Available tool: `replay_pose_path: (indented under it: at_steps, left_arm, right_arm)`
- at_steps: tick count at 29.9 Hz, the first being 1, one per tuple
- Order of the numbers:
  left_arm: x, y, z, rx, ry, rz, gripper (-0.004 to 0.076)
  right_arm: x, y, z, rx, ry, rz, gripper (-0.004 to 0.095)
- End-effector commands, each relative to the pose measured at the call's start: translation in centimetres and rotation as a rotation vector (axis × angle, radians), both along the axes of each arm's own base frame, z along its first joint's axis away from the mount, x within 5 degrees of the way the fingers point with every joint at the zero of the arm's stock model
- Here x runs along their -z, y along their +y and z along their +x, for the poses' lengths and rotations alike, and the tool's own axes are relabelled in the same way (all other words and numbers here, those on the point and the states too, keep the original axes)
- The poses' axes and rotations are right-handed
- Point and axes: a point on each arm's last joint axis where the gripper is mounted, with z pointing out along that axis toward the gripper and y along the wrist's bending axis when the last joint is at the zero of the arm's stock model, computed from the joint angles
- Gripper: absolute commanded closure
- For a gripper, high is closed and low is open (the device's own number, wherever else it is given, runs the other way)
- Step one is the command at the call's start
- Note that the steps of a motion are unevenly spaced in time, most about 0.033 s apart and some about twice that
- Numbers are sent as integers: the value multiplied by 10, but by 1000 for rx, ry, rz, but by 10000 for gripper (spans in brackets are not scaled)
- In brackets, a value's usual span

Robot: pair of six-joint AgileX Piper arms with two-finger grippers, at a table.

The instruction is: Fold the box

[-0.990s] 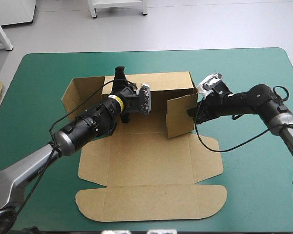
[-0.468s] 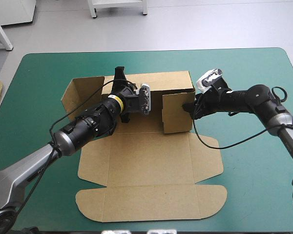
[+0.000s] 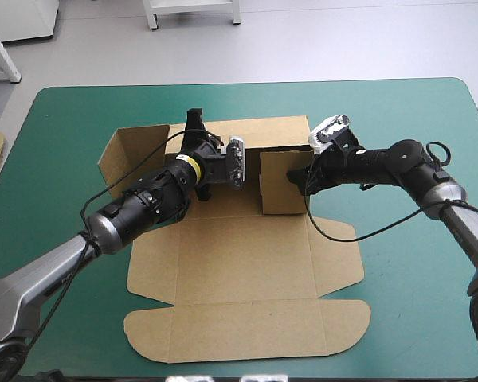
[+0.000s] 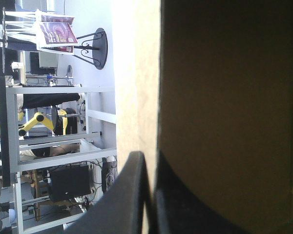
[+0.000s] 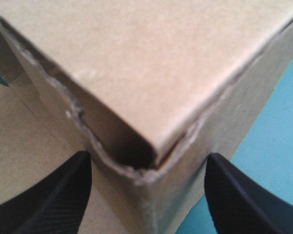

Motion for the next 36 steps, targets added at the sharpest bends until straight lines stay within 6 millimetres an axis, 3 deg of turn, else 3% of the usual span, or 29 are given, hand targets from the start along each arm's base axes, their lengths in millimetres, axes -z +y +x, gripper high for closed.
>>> replay_pose_path:
  at_steps: [1, 14, 24, 27, 32, 36]
  left_arm:
    - [-22, 1, -6, 6, -41, -75, 732]
    - [-35, -6, -10, 92, -105, -153, 732]
    - [-37, -5, -9, 48, -78, -184, 731]
    - [-37, -8, -12, 49, -70, -175, 725]
    - [-37, -11, -14, 64, -75, -169, 725]
    - [-37, -11, -14, 64, -75, -169, 724]
  right_arm:
    - [-25, -1, 1, 52, -92, 49, 347]
    - [-27, -1, 2, 61, -100, 61, 627]
    - [-26, 0, 6, 98, -82, 123, 657]
    - [-20, 2, 9, 105, -59, 140, 723]
    - [-19, 2, 11, 112, -51, 159, 928]
    - [-19, 3, 10, 105, -51, 159, 925]
